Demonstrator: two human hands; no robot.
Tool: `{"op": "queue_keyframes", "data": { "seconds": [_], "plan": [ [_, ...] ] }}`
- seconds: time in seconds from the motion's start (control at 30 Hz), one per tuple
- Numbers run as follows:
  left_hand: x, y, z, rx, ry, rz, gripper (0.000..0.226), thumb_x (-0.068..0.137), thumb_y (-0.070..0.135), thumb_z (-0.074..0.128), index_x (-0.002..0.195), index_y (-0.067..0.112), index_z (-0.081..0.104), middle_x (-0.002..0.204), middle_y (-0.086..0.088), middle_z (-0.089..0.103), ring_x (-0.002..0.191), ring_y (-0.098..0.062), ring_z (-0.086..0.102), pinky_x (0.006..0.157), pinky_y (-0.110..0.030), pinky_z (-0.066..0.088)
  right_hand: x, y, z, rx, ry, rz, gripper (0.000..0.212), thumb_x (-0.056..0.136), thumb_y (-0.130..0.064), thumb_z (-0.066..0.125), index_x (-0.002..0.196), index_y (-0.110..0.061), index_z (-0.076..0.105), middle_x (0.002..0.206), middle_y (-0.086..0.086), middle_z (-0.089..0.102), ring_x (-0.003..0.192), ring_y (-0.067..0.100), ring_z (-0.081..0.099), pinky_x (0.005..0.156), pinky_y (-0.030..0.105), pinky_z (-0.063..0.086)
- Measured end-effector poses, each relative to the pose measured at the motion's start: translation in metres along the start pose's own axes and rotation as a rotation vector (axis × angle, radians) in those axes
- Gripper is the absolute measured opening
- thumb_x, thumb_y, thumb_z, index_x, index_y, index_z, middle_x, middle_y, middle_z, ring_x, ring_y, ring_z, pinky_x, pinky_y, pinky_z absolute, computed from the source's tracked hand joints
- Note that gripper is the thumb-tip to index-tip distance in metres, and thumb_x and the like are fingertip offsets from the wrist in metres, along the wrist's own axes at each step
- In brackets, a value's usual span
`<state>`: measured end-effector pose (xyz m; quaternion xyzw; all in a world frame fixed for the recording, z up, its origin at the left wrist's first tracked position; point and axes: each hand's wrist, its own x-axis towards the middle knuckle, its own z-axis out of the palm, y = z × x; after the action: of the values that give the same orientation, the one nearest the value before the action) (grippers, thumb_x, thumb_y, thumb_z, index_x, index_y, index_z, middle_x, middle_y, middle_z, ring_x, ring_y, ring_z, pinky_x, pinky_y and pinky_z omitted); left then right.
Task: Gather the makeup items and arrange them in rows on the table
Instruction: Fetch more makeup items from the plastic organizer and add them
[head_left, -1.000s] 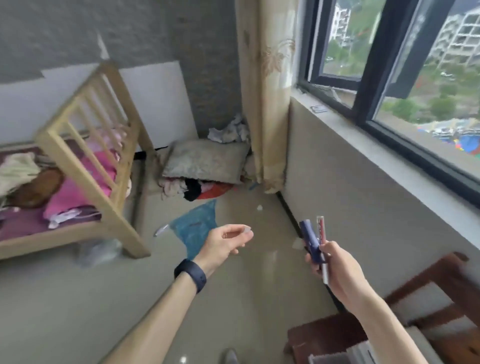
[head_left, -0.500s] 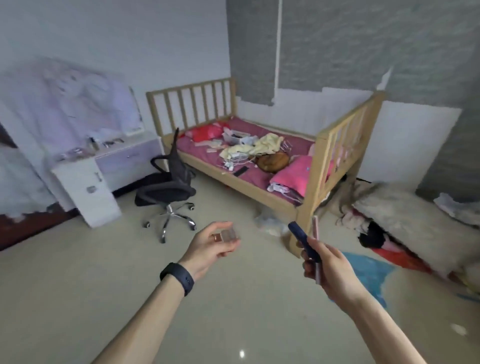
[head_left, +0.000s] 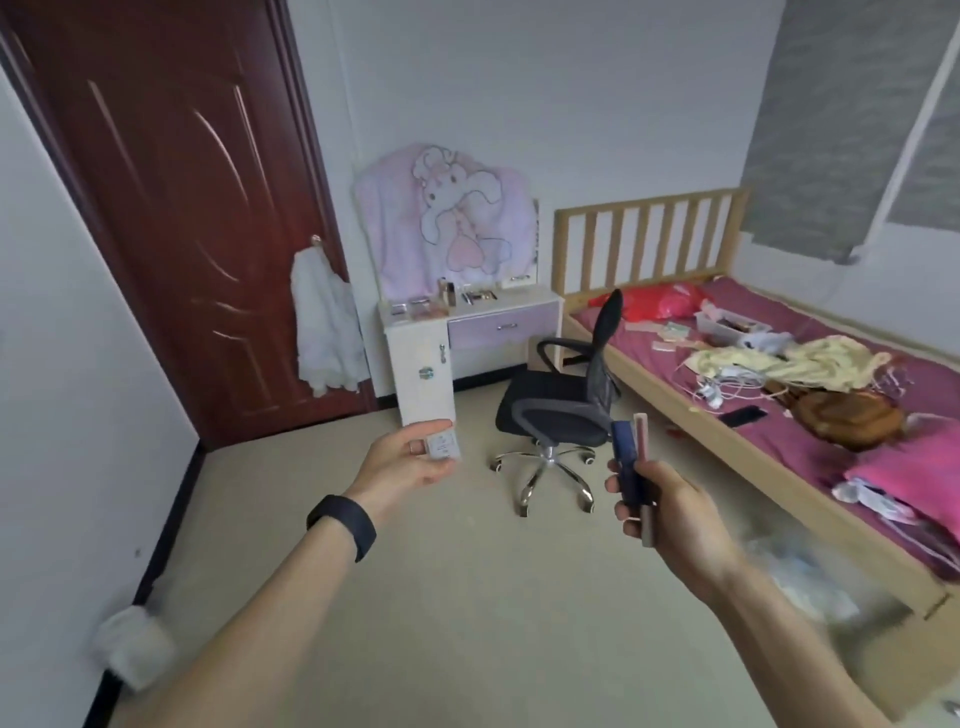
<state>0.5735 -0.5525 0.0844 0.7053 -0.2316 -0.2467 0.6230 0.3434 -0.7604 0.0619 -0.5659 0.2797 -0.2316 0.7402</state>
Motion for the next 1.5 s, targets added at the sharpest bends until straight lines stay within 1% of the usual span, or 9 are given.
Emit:
{"op": "queue_keyframes", "data": {
  "seconds": [0.1, 0.27, 0.53, 0.67, 0.77, 0.93, 1.1, 1.27, 1.5],
  "plan": [
    [0.048, 0.006, -0.026, 0.008, 0.024, 0.005, 0.051, 0.081, -0.013, 0.07, 0.121, 0.019, 0.069, 0.111, -0.009, 0.071, 0.094, -0.017, 0.067, 0.063, -0.016, 0.054, 0.057, -0.019, 0.037, 0.037, -0.035, -0.015, 0.031, 0.104, -0.021, 0.04, 0.118, -0.003, 0.061, 0.077, 0.005, 0.069, 0.055, 0.016, 0.052, 0.052, 0.028, 0.04],
    [0.139, 0.008, -0.045, 0.014, 0.07, 0.012, 0.049, 0.08, -0.012, 0.071, 0.108, 0.028, 0.07, 0.109, -0.011, 0.072, 0.074, -0.01, 0.064, 0.056, -0.018, 0.049, 0.164, -0.048, 0.083, 0.057, -0.12, -0.032, 0.028, 0.103, -0.022, 0.04, 0.115, -0.006, 0.059, 0.076, 0.006, 0.067, 0.055, 0.017, 0.048, 0.052, 0.029, 0.037],
    [0.28, 0.025, -0.067, 0.018, 0.192, 0.021, 0.046, 0.08, -0.005, 0.075, 0.114, 0.026, 0.07, 0.098, -0.001, 0.074, 0.063, 0.0, 0.064, 0.054, -0.017, 0.047, 0.343, -0.061, 0.123, -0.046, -0.233, -0.101, 0.031, 0.099, -0.035, 0.063, 0.108, -0.005, 0.06, 0.082, 0.005, 0.064, 0.057, 0.016, 0.051, 0.05, 0.026, 0.042],
    [0.335, 0.027, -0.087, 0.006, 0.288, -0.006, 0.047, 0.079, -0.005, 0.075, 0.115, 0.024, 0.069, 0.1, 0.0, 0.073, 0.074, -0.007, 0.064, 0.062, -0.024, 0.051, 0.424, -0.056, 0.148, -0.123, -0.292, -0.045, 0.028, 0.099, -0.032, 0.063, 0.108, -0.006, 0.061, 0.085, 0.008, 0.067, 0.058, 0.018, 0.052, 0.051, 0.03, 0.04],
    [0.377, 0.017, -0.107, 0.03, 0.315, -0.044, 0.047, 0.082, -0.002, 0.074, 0.118, 0.028, 0.066, 0.108, -0.003, 0.07, 0.093, -0.017, 0.066, 0.074, -0.026, 0.053, 0.484, -0.051, 0.173, -0.135, -0.341, -0.016, 0.023, 0.099, -0.03, 0.063, 0.109, -0.009, 0.064, 0.084, 0.006, 0.068, 0.06, 0.017, 0.054, 0.056, 0.031, 0.041],
    [0.464, -0.014, -0.143, 0.038, 0.34, -0.094, 0.047, 0.082, 0.001, 0.074, 0.119, 0.03, 0.067, 0.111, -0.001, 0.072, 0.102, -0.023, 0.068, 0.071, -0.021, 0.054, 0.581, -0.04, 0.223, -0.185, -0.396, 0.001, 0.024, 0.099, -0.033, 0.063, 0.111, -0.012, 0.066, 0.088, 0.006, 0.071, 0.062, 0.017, 0.058, 0.062, 0.033, 0.045],
    [0.576, -0.034, -0.189, 0.019, 0.317, -0.116, 0.047, 0.081, 0.003, 0.076, 0.117, 0.03, 0.066, 0.108, 0.001, 0.072, 0.099, -0.019, 0.068, 0.071, -0.022, 0.053, 0.677, -0.027, 0.272, -0.202, -0.364, 0.035, 0.024, 0.101, -0.029, 0.06, 0.115, -0.009, 0.064, 0.088, 0.006, 0.072, 0.064, 0.017, 0.06, 0.062, 0.032, 0.043],
    [0.69, -0.039, -0.229, 0.021, 0.244, -0.191, 0.047, 0.082, 0.0, 0.075, 0.121, 0.024, 0.064, 0.106, -0.002, 0.07, 0.081, -0.01, 0.065, 0.068, -0.021, 0.052, 0.765, -0.027, 0.308, -0.183, -0.289, 0.081, 0.022, 0.102, -0.024, 0.058, 0.117, -0.01, 0.065, 0.088, 0.005, 0.073, 0.064, 0.017, 0.061, 0.062, 0.032, 0.045],
    [0.83, -0.061, -0.247, 0.014, 0.17, -0.287, 0.04, 0.089, 0.003, 0.069, 0.123, 0.022, 0.063, 0.11, -0.006, 0.07, 0.08, -0.016, 0.07, 0.065, -0.022, 0.051, 0.875, -0.011, 0.32, -0.138, -0.175, 0.162, 0.023, 0.102, -0.024, 0.058, 0.118, -0.01, 0.065, 0.089, 0.007, 0.071, 0.065, 0.018, 0.06, 0.061, 0.032, 0.042]
  ]
}}
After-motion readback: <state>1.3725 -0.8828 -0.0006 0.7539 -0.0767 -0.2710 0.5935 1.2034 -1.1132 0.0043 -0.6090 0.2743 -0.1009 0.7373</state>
